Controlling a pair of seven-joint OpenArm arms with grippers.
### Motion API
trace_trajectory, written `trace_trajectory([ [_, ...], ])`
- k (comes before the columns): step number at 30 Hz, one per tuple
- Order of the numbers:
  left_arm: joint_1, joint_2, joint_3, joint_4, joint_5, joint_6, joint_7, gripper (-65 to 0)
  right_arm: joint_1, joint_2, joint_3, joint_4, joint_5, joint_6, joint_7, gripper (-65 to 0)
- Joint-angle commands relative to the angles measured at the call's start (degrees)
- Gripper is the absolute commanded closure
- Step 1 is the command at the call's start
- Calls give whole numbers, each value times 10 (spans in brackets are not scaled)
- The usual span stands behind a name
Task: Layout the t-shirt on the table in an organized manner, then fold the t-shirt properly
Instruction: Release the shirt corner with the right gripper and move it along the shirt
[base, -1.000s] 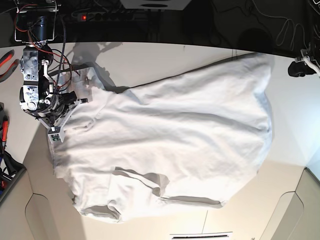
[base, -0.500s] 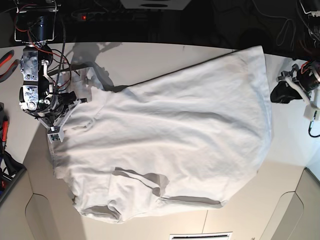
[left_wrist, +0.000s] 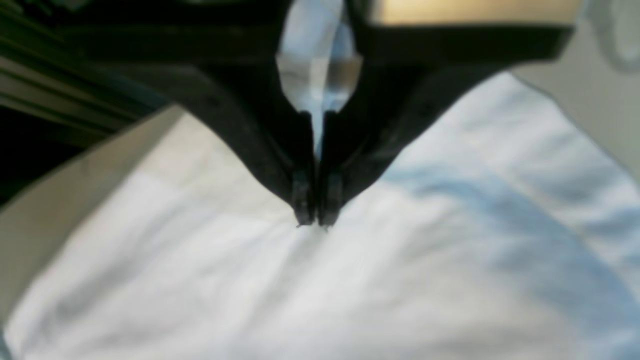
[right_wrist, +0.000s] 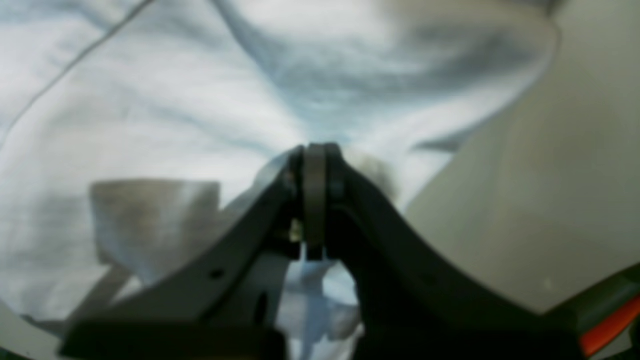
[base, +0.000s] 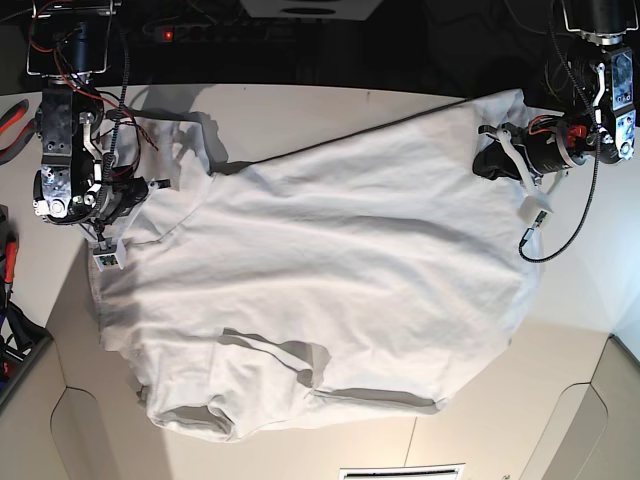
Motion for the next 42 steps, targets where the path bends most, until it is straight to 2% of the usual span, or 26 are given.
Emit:
trace_trajectory([
  [1,-4,-16,-3,-9,57,38,9,-38,-11,4,1,2,12,4,-26,0],
  [5,-4,-49,-3,-30,100,94,-15,-38,-47,4,1,23,49,10,-26,0],
  [9,-5,-76,-3,-31,112,121,-16,-39,-83,4,1,63,89,21,-28,0],
  [15,-5,-85,-3,-31,112,120,-16,-39,-147,4,1,161,152,33,-28,0],
  [22,-17,-85,-3,-31,111,120,-21,-40,-173,3,1,283,153,34,-6,0],
  [24,-27,-85,-4,-30,103,112,-25,-68,-168,3,1,315,153,34,16,0],
  [28,-50,-85,-4,-27,66,85,-24,-196,-126,2,1,342,141,36,49,0],
  [30,-62,-85,-4,-27,56,83,-24,-203,-94,3,-3,341,115,54,84,-200],
  [31,-67,-85,-4,-27,56,83,-24,-203,-77,3,-9,340,99,63,104,-253],
  [36,-88,-85,-4,-27,56,84,-22,-209,26,2,-76,262,26,60,155,-266],
  [38,-94,-85,-4,-27,56,84,-9,-243,75,2,-118,192,11,60,171,-266],
  [42,-96,-85,-4,-27,45,83,-7,-244,176,-17,-200,30,-37,58,210,-268],
])
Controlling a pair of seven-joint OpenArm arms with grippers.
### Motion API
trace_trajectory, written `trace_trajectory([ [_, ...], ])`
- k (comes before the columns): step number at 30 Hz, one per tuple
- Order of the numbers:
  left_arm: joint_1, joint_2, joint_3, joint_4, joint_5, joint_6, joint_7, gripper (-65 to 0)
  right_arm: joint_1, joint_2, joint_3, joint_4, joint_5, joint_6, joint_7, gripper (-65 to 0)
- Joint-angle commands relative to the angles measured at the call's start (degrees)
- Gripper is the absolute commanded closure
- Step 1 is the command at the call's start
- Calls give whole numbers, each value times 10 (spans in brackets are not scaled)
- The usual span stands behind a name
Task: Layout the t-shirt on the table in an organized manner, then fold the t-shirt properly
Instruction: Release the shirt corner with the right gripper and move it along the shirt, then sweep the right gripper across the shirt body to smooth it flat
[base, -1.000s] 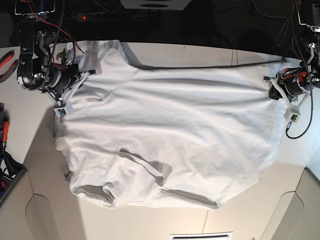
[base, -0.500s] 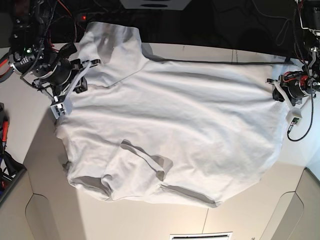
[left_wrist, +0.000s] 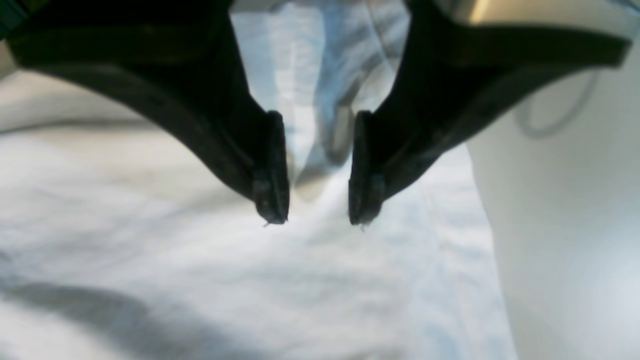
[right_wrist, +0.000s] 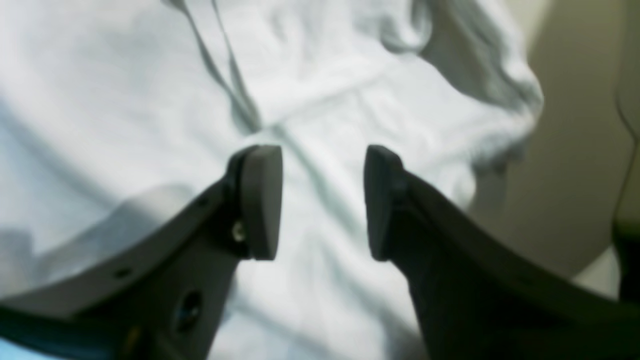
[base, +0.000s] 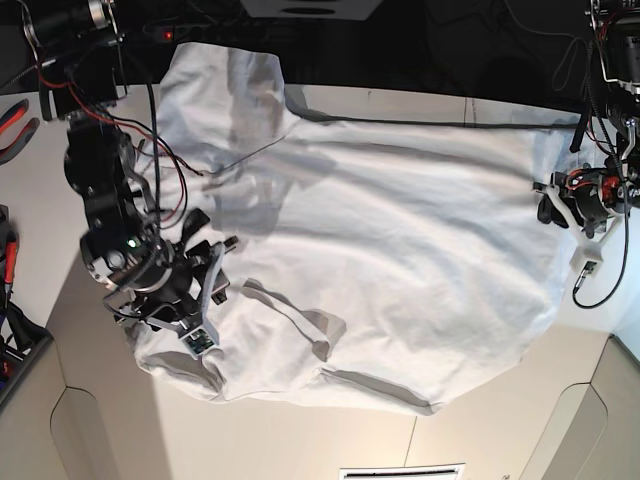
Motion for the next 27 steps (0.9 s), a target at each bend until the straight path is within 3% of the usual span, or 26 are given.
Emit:
trace_trajectory([
  [1,-7,-11,-4,8,-2,0,-6,-244,38,-6,-12,-23,-7,-6,19,-268],
  [8,-7,-11,-4,8,-2,0,-6,-243,157,-60,-78,-245,-40,-5,32,-268],
  [13,-7,-11,-4,8,-2,0,-6,-243,186,-87,-85,-313,-40,-6,32,-263],
  [15,-7,-11,-4,8,-2,0,-6,-243,188,-89,-85,-314,-45,-19,35,-174],
  [17,-7,-11,-4,8,-2,0,-6,-243,188,-89,-85,-314,-58,-53,45,0],
  [19,-7,-11,-4,8,-2,0,-6,-243,188,-89,-85,-314,-82,-73,58,0],
  [23,-7,-11,-4,8,-3,0,-6,-243,189,-89,-85,-314,-124,-82,69,0],
  [27,-7,-11,-4,8,-3,0,-7,-243,192,-89,-85,-314,-113,-78,70,0],
])
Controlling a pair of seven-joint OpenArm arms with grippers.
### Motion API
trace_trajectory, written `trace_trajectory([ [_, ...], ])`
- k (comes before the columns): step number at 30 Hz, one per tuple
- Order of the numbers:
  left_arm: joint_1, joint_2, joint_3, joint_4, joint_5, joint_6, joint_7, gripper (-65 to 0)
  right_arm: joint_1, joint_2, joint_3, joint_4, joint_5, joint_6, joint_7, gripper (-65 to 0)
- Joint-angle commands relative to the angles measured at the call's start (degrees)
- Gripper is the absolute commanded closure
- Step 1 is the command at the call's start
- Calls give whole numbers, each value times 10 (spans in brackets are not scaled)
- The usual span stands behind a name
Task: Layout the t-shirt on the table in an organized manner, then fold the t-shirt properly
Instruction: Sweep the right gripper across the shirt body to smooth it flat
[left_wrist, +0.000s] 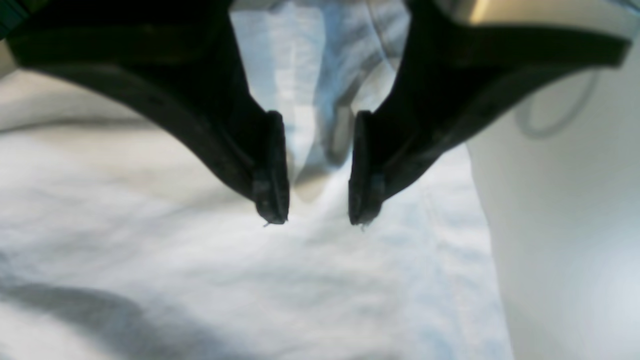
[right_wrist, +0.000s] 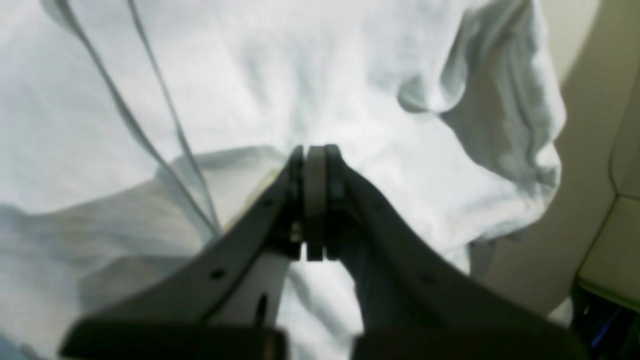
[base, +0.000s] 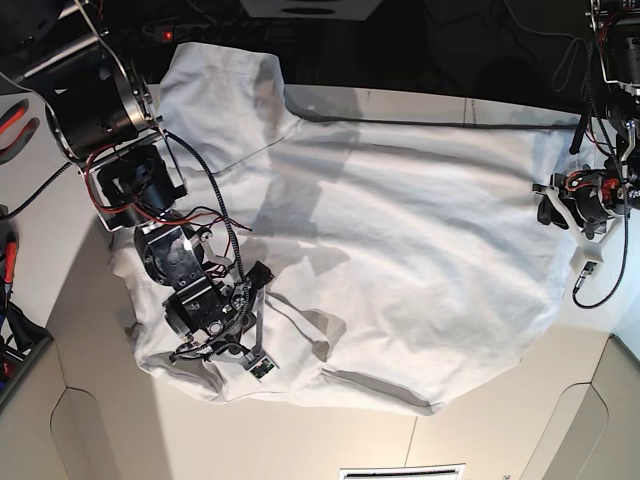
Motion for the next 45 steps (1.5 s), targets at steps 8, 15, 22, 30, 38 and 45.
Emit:
trace_trajectory([
  [8,-8,-11,-4,9,-5,-1,-9,-243,24,-3,2,10,71,42,-44,-388],
  [15,-8,-11,-4,9,-5,-1,-9,-243,23,-3,2,10,68,43,-80,-388],
  [22,-8,-11,-4,9,-5,-1,-9,-243,23,-3,2,10,66,43,-80,-277],
  [30,-8,-11,-4,9,-5,-1,-9,-243,23,-3,2,10,66,40,-80,0],
  [38,-8,-11,-4,9,-5,-1,-13,-243,37,-3,2,11,9,8,-39,0],
  [45,-8,-10,-4,9,-5,1,-13,-243,126,-2,2,11,-41,-57,104,0],
])
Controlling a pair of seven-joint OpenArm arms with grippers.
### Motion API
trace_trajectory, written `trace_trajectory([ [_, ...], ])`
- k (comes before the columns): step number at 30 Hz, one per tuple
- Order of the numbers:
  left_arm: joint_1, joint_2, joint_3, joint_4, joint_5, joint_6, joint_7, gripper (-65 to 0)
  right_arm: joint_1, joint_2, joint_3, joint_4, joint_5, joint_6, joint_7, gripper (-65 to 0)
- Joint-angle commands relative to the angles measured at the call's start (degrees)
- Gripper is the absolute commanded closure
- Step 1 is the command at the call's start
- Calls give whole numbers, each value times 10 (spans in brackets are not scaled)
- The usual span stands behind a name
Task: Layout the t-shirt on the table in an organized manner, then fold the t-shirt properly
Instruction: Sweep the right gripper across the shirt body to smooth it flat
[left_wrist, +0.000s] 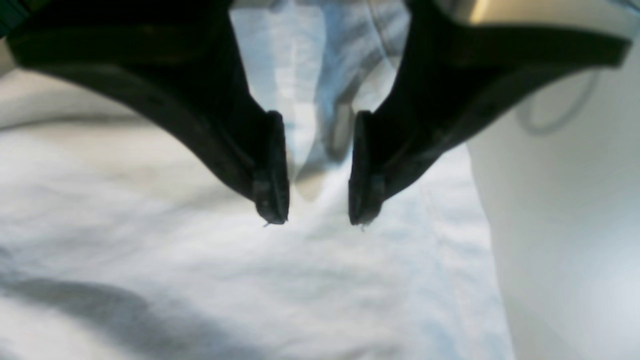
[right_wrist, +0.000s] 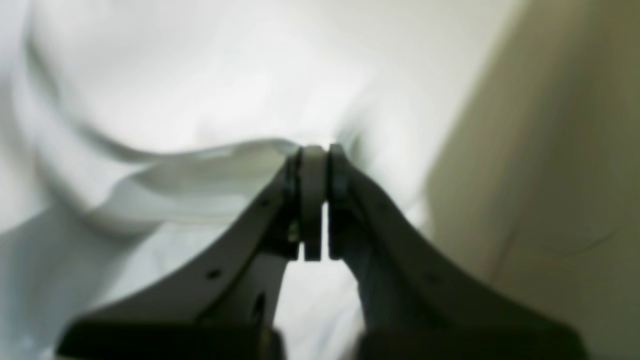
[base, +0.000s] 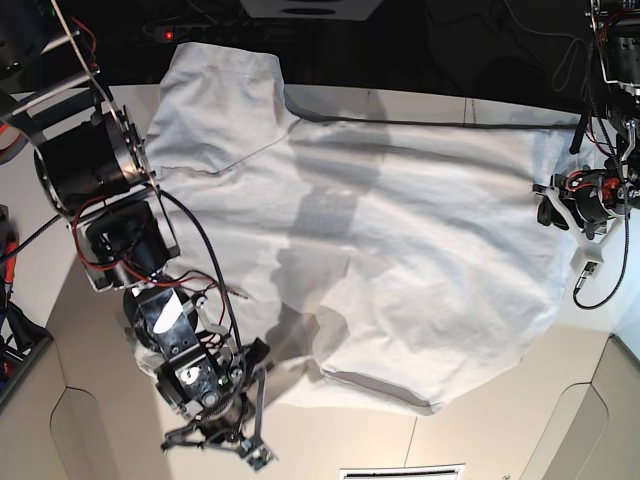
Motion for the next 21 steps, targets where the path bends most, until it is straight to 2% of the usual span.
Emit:
trace_trajectory([
  [1,-8,-10,-4,9,-4,0,-8,-243,40,0,3,10,-14,-29,52,0],
  [3,-7,-10,-4,9,-9,0,-8,-243,73,2,4,10,-17,-70,133,0],
  [4,-8,-10,-4,9,-12,0,-8,-243,91,0,5,10,-17,-82,134,-66],
  [5,-8,-10,-4,9,-14,0,-8,-243,107,0,6,10,-17,-90,129,-166],
  [7,-7,-9,-4,9,-14,0,-8,-243,131,0,6,10,-17,-93,106,-319],
  [8,-7,-10,-4,9,-14,0,-8,-243,139,0,6,10,-17,-97,93,-358],
  [9,-7,-10,-4,9,-14,0,-8,-243,143,0,6,10,-17,-106,84,-365],
  [11,-7,-10,-4,9,-14,0,-8,-243,141,0,7,10,-17,-127,81,-365],
  [17,-8,-10,-4,9,-14,0,-8,-243,105,3,7,10,-21,-129,36,-349],
  [18,-8,-10,-4,9,-14,0,-8,-243,97,4,7,10,-22,-129,24,-303],
  [19,-8,-10,-4,9,-14,0,-8,-243,89,6,7,10,-21,-130,11,-223],
  [21,-8,-10,-4,9,-14,0,-8,-243,69,10,7,10,-21,-129,-17,-1],
])
